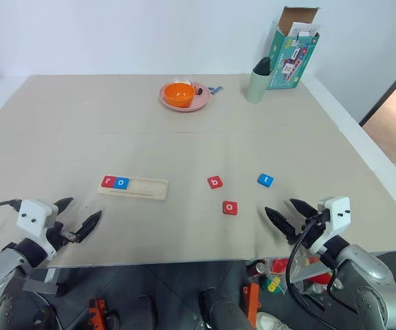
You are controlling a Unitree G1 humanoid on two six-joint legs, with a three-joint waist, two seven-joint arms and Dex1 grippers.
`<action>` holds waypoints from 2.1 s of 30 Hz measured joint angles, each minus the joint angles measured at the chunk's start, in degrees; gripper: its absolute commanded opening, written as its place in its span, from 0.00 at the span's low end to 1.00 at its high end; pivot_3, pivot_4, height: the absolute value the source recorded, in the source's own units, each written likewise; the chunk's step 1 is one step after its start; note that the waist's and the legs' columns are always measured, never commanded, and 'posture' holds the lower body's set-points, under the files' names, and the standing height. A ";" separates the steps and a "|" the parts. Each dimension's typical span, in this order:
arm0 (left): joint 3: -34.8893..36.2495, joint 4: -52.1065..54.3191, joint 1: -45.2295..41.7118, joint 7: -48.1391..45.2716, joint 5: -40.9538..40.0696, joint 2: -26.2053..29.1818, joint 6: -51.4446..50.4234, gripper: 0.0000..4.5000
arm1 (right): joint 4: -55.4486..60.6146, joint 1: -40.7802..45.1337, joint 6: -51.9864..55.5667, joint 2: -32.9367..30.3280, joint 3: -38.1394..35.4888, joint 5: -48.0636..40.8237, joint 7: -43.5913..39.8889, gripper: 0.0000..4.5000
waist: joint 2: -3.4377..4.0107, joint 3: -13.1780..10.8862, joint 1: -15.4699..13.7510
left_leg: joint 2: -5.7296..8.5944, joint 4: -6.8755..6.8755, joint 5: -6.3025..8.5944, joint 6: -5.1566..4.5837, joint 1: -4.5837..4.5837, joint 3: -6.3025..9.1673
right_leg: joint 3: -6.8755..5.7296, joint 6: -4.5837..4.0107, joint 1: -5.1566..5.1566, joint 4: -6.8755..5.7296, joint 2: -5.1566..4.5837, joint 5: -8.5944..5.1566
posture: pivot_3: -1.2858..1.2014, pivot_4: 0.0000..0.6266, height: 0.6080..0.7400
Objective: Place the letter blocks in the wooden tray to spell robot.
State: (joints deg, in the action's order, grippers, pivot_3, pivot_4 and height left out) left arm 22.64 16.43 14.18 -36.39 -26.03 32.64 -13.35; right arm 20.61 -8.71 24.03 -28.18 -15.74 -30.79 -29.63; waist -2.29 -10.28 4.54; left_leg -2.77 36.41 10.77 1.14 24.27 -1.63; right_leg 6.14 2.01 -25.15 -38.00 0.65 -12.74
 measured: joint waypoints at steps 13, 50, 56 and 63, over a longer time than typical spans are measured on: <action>-0.23 0.82 -4.01 0.90 -0.36 -0.30 -1.47 1.00 | 1.17 -0.34 1.61 0.00 0.02 0.62 1.25 0.99 | 0.00 0.00 -0.05 | -0.02 -0.03 0.00 -0.01 0.00 0.00 | -0.04 0.00 0.01 0.00 0.03 0.00 | 0.52 0.24 1.00; -34.30 -63.83 -67.16 -55.33 14.86 10.28 18.41 1.00 | -7.21 30.83 -9.15 -3.18 22.90 5.94 -29.66 0.99 | -0.03 -0.03 -0.62 | -0.05 0.15 0.48 -0.49 0.55 0.47 | -0.61 0.23 -0.18 -0.32 0.17 -0.34 | 0.52 0.24 1.00; -40.10 -67.98 -69.86 -55.37 14.81 8.77 24.43 1.00 | -4.82 29.05 -8.27 -2.50 22.92 6.14 -27.48 0.99 | -0.03 -0.03 -0.87 | -0.04 0.33 0.36 -0.30 0.52 0.48 | -0.57 0.43 -0.15 -0.47 0.17 -0.27 | 0.52 0.24 1.00; -42.36 -74.84 -72.84 -55.39 16.68 8.06 29.32 1.00 | -3.87 28.40 -7.83 -2.15 22.92 6.30 -25.81 0.99 | -0.03 -0.03 -0.93 | -0.01 0.55 0.31 -0.27 0.46 0.50 | -0.55 0.42 -0.15 -0.84 0.18 -0.27 | 0.52 0.24 1.00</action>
State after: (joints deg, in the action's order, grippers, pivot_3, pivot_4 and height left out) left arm -19.71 -58.41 -58.66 -91.79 -9.36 40.70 15.97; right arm 16.74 19.69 16.19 -30.33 7.19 -24.49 -55.45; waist -2.32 -10.31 3.61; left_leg -2.78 36.96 11.08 0.87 24.72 -1.13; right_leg 5.59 2.43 -25.30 -38.84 0.82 -13.01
